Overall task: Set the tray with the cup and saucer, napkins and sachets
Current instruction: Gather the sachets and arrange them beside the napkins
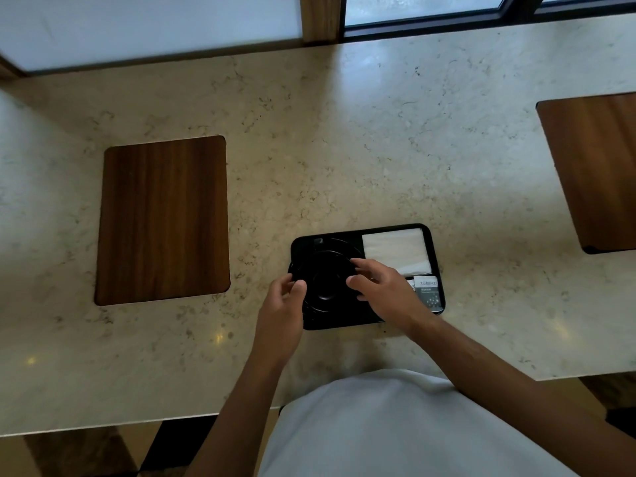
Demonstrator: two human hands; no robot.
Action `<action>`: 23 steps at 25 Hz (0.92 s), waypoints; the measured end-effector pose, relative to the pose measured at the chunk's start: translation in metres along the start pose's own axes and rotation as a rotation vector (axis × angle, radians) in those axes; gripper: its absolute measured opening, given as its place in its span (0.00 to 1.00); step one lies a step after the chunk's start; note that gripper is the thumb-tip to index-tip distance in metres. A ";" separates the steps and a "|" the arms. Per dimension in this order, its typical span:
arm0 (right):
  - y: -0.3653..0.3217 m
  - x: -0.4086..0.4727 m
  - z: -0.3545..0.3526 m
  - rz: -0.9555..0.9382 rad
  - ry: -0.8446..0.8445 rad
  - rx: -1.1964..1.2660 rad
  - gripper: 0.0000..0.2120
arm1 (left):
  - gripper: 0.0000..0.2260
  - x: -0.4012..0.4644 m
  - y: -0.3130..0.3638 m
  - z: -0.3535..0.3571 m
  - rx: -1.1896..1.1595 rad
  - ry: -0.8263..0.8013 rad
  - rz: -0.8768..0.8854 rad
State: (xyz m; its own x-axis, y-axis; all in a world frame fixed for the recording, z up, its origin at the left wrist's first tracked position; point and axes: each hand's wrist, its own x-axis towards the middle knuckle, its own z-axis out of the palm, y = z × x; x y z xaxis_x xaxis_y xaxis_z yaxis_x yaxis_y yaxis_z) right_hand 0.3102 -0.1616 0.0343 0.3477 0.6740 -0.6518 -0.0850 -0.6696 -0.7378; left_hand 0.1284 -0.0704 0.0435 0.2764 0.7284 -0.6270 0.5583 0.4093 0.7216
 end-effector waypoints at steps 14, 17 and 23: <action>0.043 -0.054 -0.023 0.004 0.237 -0.029 0.17 | 0.13 -0.061 0.011 0.036 0.274 0.181 0.661; 0.062 -0.062 -0.030 -0.014 0.267 -0.050 0.15 | 0.11 -0.068 0.012 0.058 0.355 0.032 0.781; 0.068 -0.046 -0.080 -0.152 0.299 -0.347 0.16 | 0.19 -0.062 0.018 0.115 0.683 -0.181 0.632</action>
State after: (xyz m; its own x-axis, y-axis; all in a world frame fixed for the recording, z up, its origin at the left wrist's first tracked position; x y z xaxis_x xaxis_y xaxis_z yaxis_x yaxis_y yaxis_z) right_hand 0.3632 -0.2633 0.0285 0.5894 0.6875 -0.4242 0.2867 -0.6689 -0.6858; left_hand 0.2114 -0.1714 0.0617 0.7691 0.5855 -0.2564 0.5852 -0.4838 0.6507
